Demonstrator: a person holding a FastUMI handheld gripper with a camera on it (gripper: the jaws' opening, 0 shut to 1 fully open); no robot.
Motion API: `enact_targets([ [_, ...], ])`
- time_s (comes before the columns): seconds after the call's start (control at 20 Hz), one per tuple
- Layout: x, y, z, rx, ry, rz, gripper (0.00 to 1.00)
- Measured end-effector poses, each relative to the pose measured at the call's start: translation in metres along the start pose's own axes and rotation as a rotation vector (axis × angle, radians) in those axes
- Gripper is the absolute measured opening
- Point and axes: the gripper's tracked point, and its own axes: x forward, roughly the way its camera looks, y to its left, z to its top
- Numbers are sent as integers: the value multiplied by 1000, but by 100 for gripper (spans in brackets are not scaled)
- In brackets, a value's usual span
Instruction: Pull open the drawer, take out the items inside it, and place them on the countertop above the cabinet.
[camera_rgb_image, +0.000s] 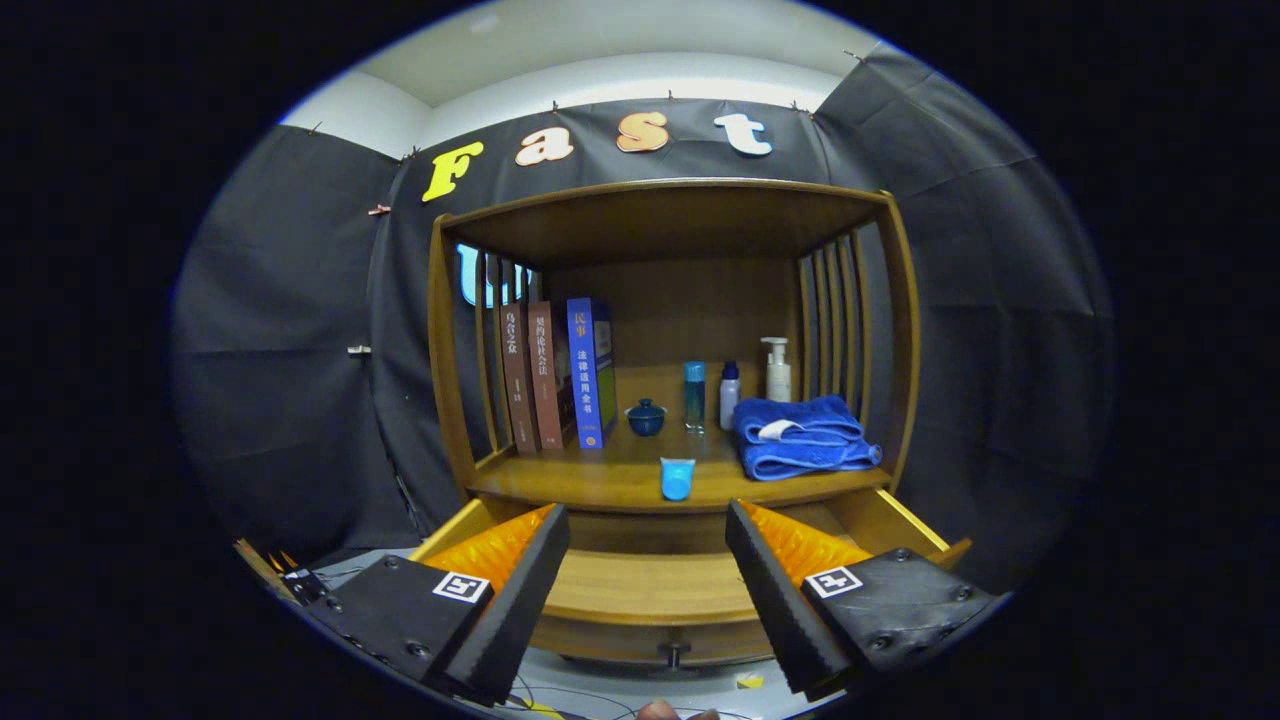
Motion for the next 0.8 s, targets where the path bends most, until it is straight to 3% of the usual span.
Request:
enact_targets([
  [0.4, -11, -29, -119, -45, 98, -96, 99],
  [0.8, 8, -29, -161, -73, 155, -96, 100],
])
